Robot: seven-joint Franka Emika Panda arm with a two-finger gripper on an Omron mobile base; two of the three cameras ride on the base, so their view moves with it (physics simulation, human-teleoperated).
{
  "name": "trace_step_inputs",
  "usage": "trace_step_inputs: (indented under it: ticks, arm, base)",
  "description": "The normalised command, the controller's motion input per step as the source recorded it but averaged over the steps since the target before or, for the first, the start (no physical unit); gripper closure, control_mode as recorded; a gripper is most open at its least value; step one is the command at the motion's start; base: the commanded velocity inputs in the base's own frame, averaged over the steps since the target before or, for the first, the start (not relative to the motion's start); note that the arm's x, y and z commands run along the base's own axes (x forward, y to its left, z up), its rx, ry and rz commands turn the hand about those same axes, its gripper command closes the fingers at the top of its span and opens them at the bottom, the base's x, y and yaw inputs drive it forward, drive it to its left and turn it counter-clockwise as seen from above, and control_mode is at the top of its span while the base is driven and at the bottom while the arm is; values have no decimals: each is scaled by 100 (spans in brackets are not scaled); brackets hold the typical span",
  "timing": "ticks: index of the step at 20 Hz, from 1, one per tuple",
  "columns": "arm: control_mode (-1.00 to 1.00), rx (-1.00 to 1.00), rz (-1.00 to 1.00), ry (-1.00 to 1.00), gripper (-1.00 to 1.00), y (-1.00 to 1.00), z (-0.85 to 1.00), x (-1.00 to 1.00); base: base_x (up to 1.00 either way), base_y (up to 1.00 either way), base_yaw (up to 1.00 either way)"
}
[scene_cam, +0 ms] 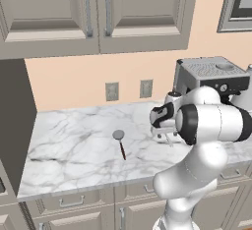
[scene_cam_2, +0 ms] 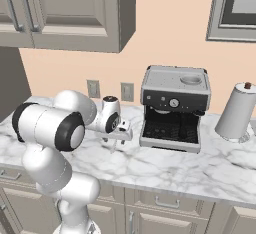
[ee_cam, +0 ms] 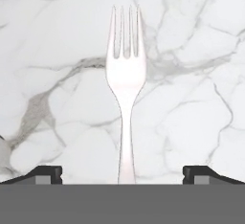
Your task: Take the fork and place it on the left side of the plate. Then take the spoon and place it on the right side of the plate. Make sure they're directly next to the plate.
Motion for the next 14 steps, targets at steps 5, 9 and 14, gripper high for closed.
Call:
trace_step_inputs:
  ticks: [5, 9, 14]
  arm:
    - [-100, 0, 0, -1, -100, 0, -23, 5]
    - [-100, 0, 0, 0, 100, 0, -31, 3]
    - [-100, 0, 0, 0, 100, 0, -33, 1]
  base:
    - [0, 0, 0]
    - [0, 0, 0]
    - [0, 0, 0]
